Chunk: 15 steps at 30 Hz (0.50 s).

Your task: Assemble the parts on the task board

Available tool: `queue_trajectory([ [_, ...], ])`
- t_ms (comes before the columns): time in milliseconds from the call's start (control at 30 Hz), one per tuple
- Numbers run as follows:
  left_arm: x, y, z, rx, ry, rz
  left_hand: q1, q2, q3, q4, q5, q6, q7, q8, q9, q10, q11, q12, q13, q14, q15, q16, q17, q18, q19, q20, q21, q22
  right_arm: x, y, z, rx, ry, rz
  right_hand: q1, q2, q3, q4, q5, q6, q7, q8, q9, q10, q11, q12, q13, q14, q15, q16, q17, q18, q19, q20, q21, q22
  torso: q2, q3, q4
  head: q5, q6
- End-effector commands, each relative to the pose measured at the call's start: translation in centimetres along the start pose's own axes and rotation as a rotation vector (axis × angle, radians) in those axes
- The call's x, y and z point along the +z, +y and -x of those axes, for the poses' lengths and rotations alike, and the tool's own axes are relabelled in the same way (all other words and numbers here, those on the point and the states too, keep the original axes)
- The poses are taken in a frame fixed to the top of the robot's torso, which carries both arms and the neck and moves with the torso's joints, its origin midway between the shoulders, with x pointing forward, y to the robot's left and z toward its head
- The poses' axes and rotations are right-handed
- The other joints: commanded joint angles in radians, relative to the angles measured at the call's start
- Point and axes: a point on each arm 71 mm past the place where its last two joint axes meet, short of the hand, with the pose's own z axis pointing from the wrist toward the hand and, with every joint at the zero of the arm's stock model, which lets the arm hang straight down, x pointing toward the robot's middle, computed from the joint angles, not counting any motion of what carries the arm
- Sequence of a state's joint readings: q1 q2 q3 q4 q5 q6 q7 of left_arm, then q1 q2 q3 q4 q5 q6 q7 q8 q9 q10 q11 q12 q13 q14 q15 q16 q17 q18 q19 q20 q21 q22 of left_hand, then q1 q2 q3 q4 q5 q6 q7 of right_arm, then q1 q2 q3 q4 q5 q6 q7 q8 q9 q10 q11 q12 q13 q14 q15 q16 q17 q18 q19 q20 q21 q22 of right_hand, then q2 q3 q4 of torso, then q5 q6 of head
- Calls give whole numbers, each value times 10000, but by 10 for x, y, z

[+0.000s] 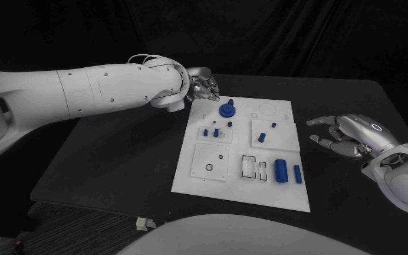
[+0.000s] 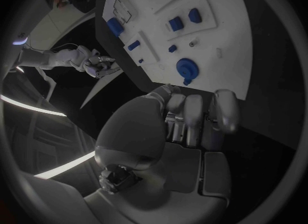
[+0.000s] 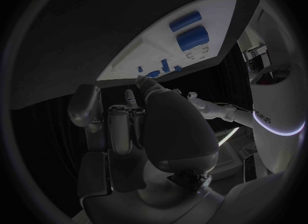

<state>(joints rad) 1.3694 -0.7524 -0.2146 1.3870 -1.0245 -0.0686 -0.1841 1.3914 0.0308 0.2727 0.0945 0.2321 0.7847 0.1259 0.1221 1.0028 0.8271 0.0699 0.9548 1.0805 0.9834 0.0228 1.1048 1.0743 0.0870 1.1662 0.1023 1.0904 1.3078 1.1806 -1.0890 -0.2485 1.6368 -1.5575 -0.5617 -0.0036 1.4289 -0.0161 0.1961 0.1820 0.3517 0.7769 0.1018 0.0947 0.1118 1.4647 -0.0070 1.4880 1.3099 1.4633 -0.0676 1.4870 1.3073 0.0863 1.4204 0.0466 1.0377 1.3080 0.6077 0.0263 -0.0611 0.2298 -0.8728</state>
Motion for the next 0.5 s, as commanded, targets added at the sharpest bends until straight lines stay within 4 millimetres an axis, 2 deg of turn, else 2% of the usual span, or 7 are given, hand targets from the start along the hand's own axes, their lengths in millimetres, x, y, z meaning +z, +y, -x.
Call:
queue_trajectory([
  [33,2,-18,-8,1692,-597,-3521,219,-513,946,192,-452,-293,79,-609,-1356,-2394,756,-4214,-2743,-1196,732,-1700,-1448,17,-637,329,-502,1044,0,1,2,-44,-286,171,16,7,67,-2,59,85,-16,-60,-10,371,65,-22,1773,861,41,3,1905,78,-33,2,-27,1377,1,9,-11,-70,2],
  [67,3,-19,-10,1971,-717,-3847,299,-593,1028,151,-866,-76,285,-548,-1533,-1963,571,-4376,-3094,-735,394,-1632,-1587,-15,66,276,228,1240,0,1,2,-46,-293,180,16,7,67,-2,59,85,-16,-60,-10,371,65,-22,1773,861,41,3,1905,78,-33,2,-27,1377,-1,11,-2,-102,2],
  [100,4,-20,-13,2305,-835,-4194,251,-838,1158,283,-1031,58,106,-560,-2173,-1372,317,-5209,-4206,134,-23,-1805,-2084,19,842,263,886,1378,-1,1,2,-49,-296,187,16,7,67,-2,59,85,-16,-60,-10,371,65,-22,1773,861,41,3,1905,78,-33,2,-27,1377,1,14,-6,-122,2],
  [233,10,-21,-27,3512,-928,-4983,377,-1226,978,154,-1697,-511,-200,-616,-3593,-1772,-6,-6369,-5526,1600,-312,-1235,-2043,-157,1957,84,1940,1689,-1,0,2,-58,-289,184,17,-1,77,-4,84,99,-18,-58,-11,374,62,-19,1775,862,41,3,1905,75,-26,1,-6,1382,14,12,-7,-163,2],
  [333,13,-20,-36,4335,-873,-5283,521,-1253,811,-12,-1641,-415,-308,-593,-4146,-1715,-156,-6605,-5930,1691,-427,-1473,-2590,-206,2198,-74,2150,1752,-2,0,2,-61,-284,183,17,-1,77,-4,84,99,-18,-58,-11,374,62,-19,1775,862,41,3,1905,75,-26,1,-6,1382,21,1,24,-215,2],
  [400,15,-20,-41,4858,-821,-5376,668,-1315,719,-200,-1639,-438,-504,-599,-4680,-1448,-335,-6759,-6318,2363,-559,-675,-2048,-244,2366,-187,2285,1795,-2,0,2,-60,-283,186,17,-1,77,-4,84,99,-18,-58,-11,374,62,-19,1775,862,41,3,1905,75,-26,1,-6,1382,19,-2,25,-217,2],
  [500,18,-19,-48,5438,-721,-5440,409,-1451,347,-86,-1633,-273,-631,-583,-5078,-1308,-468,-6842,-6585,2375,-634,-540,-2186,-248,2412,-234,2280,1797,-2,0,2,-62,-283,193,22,-9,92,-8,112,116,-20,-54,-11,375,61,-18,1776,863,38,6,1908,76,-25,0,-10,1382,2,-15,-18,-200,2],
])
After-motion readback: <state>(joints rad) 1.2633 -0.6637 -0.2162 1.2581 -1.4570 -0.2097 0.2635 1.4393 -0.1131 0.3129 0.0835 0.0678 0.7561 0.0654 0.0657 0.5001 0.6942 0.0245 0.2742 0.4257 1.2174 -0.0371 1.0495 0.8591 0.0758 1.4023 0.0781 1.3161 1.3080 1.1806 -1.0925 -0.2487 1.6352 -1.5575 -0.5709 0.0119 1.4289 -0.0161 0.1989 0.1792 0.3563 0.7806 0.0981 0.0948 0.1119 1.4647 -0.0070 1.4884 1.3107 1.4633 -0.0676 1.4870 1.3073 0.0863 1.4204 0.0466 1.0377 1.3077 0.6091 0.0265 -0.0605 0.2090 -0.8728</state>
